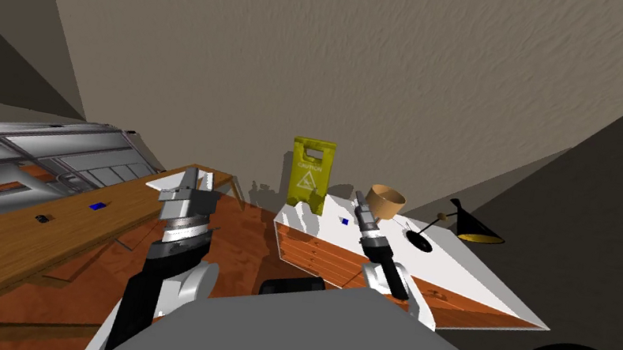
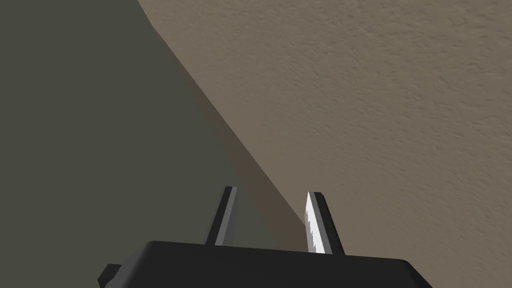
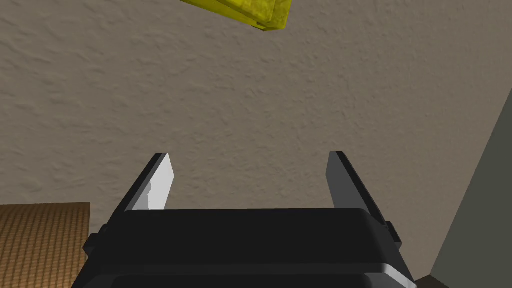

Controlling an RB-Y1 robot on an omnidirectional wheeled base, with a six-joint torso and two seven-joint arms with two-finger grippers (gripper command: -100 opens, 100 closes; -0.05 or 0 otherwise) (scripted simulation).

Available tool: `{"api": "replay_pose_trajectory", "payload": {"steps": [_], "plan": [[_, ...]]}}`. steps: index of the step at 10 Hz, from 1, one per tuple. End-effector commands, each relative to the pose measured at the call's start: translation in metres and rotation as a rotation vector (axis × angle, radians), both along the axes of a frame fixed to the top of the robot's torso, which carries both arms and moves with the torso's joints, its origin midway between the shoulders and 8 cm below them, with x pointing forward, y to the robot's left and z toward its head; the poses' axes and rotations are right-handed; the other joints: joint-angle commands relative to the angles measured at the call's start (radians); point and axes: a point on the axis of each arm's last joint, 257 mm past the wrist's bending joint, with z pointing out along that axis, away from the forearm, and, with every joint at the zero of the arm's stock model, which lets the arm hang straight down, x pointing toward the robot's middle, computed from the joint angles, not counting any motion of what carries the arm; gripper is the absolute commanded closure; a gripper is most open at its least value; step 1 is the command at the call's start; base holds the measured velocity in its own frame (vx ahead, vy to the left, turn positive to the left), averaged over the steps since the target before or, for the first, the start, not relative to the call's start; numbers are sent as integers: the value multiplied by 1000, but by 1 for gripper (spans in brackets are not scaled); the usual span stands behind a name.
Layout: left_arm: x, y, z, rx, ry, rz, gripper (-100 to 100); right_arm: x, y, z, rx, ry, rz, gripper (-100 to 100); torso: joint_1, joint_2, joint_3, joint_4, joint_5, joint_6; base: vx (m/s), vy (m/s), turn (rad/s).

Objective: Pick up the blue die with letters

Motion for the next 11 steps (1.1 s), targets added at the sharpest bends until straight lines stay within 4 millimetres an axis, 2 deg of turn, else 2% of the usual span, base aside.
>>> {"api": "replay_pose_trajectory", "payload": {"steps": [1,3,4,5,6,7,8,9,10,11], "plan": [[0,0,0,0,0,0,0,0,1,-12,-53,35,3,-100,0,0,0,0,0,0,-35,2,35],[0,0,0,0,0,0,0,8,-9,-53,-187,134,-16,-100,0,-1,0,0,0,0,-37,9,112],[0,0,0,0,0,0,0,8,-9,-55,-201,141,-10,-100,0,-1,0,0,0,0,-31,3,31],[0,0,0,0,0,0,0,11,-16,-75,-275,190,-19,-100,0,-1,0,0,0,0,-34,7,86],[0,0,0,0,0,0,0,11,-17,-77,-281,193,-17,-100,0,-1,-1,0,0,0,-24,7,51],[0,0,0,0,0,0,0,13,-26,-99,-359,245,-26,-100,0,-2,-1,0,0,0,-22,12,93],[0,0,0,0,0,0,0,13,-26,-99,-363,246,-25,-100,0,-2,-1,0,0,0,-18,9,52],[0,0,0,0,0,0,0,13,-37,-122,-445,298,-32,-100,0,-2,-1,0,0,0,-20,13,95],[0,0,0,0,0,0,0,13,-37,-122,-447,298,-31,-100,0,-2,-1,0,0,0,-20,11,50],[0,0,0,0,0,0,0,13,-48,-142,-533,345,-36,-100,1,-2,-1,0,0,0,-21,20,119]]}}
